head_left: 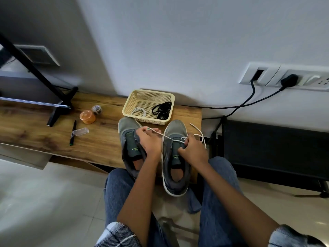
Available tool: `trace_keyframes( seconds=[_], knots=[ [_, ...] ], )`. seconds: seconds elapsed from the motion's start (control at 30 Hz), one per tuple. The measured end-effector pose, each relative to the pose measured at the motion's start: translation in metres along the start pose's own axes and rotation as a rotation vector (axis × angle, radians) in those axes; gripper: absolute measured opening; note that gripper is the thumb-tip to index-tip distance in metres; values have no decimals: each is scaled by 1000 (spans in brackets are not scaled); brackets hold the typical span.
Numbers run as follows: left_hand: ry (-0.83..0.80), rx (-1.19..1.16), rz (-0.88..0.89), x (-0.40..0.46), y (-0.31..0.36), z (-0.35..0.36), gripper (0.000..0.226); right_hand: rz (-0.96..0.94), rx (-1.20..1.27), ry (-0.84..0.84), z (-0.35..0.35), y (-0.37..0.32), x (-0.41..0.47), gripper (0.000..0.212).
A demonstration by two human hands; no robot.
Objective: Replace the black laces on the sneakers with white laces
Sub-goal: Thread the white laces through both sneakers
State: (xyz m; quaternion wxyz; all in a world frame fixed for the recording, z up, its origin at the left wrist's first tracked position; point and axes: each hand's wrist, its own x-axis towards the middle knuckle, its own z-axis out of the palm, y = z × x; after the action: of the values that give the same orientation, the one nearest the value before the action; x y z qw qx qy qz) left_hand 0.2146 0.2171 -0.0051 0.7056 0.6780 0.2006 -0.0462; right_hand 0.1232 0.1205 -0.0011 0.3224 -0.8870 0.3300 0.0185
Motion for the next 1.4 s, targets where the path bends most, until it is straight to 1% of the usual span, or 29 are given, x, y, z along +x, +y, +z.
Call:
trace_keyframes(
  seconds=[0.07, 0.1, 0.23, 0.3, 0.37, 0.4, 0.43, 0.47, 0.53, 0.6, 0.67, 0.7, 0.77, 0.83, 0.93, 1.0, 1.07, 1.13, 1.23, 1.3, 1.33, 1.4],
  knots=[
    [128, -177, -7, 10, 13, -5, 13, 9, 11, 18, -1, 2, 1, 16],
    [193, -239, 24, 16, 20, -9, 11, 12, 20, 23, -1, 3, 1, 14],
    [486, -395, 222, 30, 47, -25, 7, 14, 31, 35, 0, 3, 0, 10],
    [575, -458, 305, 33, 57, -33, 7, 12, 38, 46, -1, 1, -1, 10],
    [611, -423, 394, 31, 61, -36, 6, 10, 60, 48, 0, 2, -1, 10],
    [592, -372, 438, 28, 58, -36, 6, 9, 77, 44, 1, 2, -1, 12],
    [537, -309, 472, 21, 55, -34, 7, 6, 97, 39, 1, 3, -1, 15],
    [447, -235, 485, 15, 49, -31, 8, 3, 118, 33, 1, 5, -1, 19],
    [201, -43, 446, 0, 35, -26, 10, 4, 162, 21, -1, 6, 0, 24],
    [-43, 271, 387, -9, 19, -23, 11, 14, 210, 13, -3, 9, 0, 25],
    [-255, 606, 386, -13, 3, -20, 18, 21, 251, 28, -5, 14, 1, 20],
    [-332, 740, 402, -14, -3, -19, 21, 28, 267, 41, -6, 17, 2, 17],
    [-421, 961, 465, -12, -14, -16, 22, 58, 290, 36, -7, 20, 4, 16],
    [-434, 1096, 506, -10, -20, -16, 20, 69, 267, -6, -7, 18, 5, 24],
    [-403, 1160, 566, -10, -21, -15, 14, 26, 127, -16, -4, 9, 1, 32],
    [-392, 1175, 605, -10, -18, -15, 10, 36, 67, 22, -4, 4, -1, 31],
    [-384, 1176, 616, -9, -15, -16, 15, 57, 54, 48, -3, 2, -1, 27],
    [-390, 1199, 620, -8, -16, -15, 21, 66, 56, 48, -4, 1, -1, 24],
    [-390, 1258, 626, -6, -17, -11, 15, 59, 66, 43, -2, 2, -1, 21],
    [-377, 1324, 622, -4, -18, -8, 19, 63, 56, 51, -2, 2, -1, 19],
    [-353, 1347, 621, -4, -17, -8, 22, 70, 50, 54, -2, 2, -1, 17],
    [-248, 1298, 580, -2, -14, -11, 24, 83, 46, 61, -1, 4, 0, 14]
  ],
)
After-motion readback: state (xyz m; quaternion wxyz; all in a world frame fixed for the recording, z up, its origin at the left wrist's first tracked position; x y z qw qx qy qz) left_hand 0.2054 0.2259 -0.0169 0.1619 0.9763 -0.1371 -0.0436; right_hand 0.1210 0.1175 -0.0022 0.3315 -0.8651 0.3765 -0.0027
